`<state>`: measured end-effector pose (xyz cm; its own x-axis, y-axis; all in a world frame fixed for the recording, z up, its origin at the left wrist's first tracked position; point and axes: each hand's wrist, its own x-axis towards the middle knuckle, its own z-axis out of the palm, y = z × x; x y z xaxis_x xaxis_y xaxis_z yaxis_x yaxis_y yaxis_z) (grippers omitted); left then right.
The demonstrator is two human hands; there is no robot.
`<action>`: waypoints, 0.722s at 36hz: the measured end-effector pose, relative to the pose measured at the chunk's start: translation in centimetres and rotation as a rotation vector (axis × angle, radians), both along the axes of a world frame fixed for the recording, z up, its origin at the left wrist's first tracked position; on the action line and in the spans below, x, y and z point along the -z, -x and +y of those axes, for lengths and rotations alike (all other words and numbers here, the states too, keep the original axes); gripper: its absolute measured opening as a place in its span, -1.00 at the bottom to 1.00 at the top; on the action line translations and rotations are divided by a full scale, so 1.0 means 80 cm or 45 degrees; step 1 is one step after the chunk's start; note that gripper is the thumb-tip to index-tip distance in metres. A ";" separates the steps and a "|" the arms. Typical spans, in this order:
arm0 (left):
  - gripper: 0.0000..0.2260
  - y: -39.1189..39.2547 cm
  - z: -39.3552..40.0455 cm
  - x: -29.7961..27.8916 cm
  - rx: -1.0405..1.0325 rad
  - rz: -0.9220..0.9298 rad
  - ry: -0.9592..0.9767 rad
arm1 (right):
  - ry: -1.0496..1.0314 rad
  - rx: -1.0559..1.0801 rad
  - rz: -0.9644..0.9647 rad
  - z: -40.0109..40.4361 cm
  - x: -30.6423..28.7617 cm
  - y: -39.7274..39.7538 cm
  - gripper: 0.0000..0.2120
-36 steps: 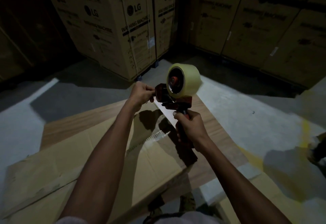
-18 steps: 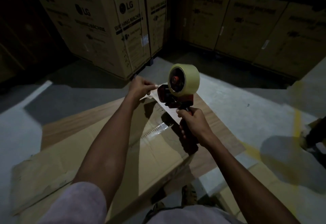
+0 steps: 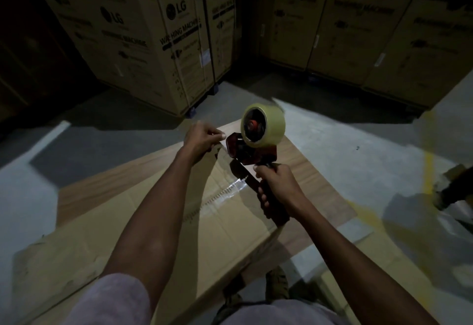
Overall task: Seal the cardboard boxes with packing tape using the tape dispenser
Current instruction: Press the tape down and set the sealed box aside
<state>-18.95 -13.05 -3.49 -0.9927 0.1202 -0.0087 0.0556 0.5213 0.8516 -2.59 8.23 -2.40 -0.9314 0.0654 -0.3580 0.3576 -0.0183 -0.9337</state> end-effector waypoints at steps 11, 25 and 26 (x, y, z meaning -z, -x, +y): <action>-0.87 0.008 0.003 -0.001 0.133 0.153 0.477 | -0.010 -0.020 -0.016 0.000 -0.003 -0.001 -0.72; -0.69 0.005 0.007 0.001 -0.145 0.144 0.666 | -0.016 0.000 -0.033 -0.002 -0.001 0.001 -0.71; -0.73 0.002 0.009 0.000 -0.186 0.145 0.666 | -0.012 0.008 -0.042 -0.003 -0.001 0.001 -0.70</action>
